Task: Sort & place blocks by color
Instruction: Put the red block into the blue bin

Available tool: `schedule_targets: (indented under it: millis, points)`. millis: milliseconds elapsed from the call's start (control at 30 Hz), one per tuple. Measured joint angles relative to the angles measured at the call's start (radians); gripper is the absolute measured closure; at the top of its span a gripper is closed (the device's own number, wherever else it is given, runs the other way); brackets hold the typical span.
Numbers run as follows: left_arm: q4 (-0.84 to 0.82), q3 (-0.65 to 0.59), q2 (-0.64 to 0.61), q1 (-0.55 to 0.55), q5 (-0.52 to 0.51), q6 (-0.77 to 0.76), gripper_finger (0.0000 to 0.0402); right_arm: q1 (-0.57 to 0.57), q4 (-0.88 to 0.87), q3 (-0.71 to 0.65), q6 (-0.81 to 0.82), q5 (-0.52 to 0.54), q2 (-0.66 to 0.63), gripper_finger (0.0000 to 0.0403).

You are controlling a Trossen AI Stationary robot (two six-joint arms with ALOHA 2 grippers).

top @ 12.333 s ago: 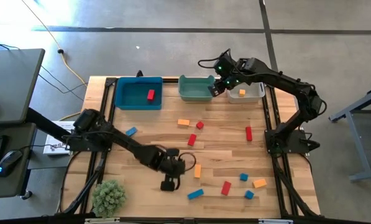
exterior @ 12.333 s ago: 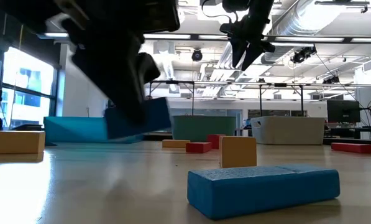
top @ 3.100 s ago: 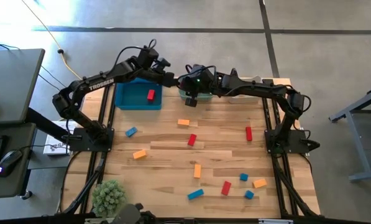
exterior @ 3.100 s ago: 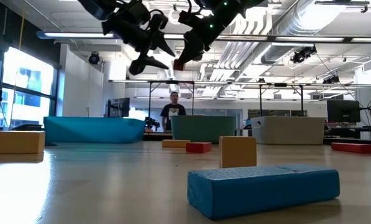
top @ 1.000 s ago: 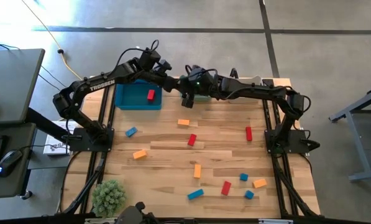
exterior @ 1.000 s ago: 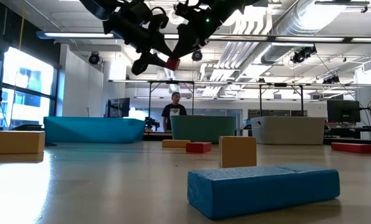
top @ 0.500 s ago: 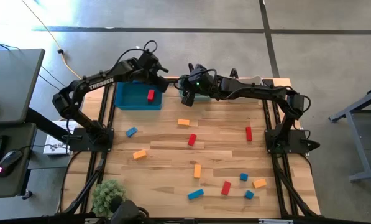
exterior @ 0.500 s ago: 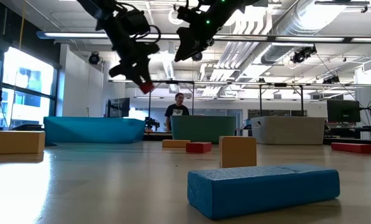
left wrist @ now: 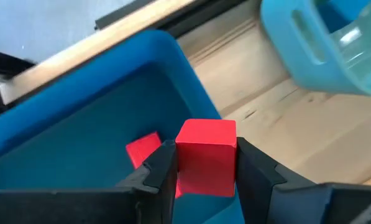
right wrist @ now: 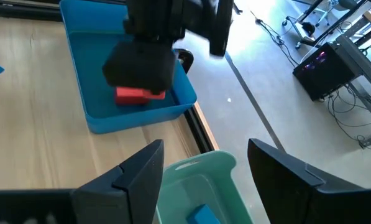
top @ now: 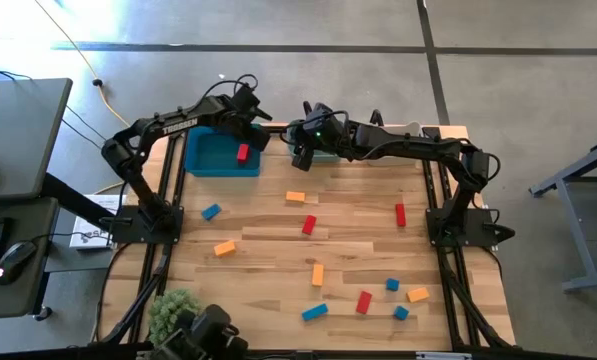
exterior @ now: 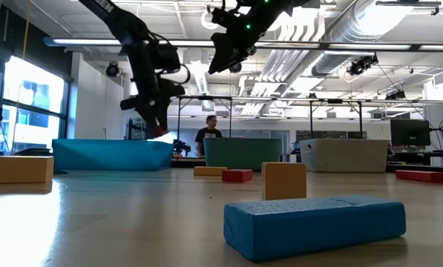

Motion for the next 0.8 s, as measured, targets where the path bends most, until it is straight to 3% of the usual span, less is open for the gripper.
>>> schedule_targets:
  millis: [400,800]
  points:
    - [-0.001,0.000,0.078,0.000,-0.063,0.006,0.0285,0.000,-0.013,0.000,0.087,0.000,0.000,0.0181]
    - [0.000,0.000,0.078,0.000,-0.072,0.053,0.0203,0.000,-0.232,0.000,0.370,-0.012,0.000,0.0181]
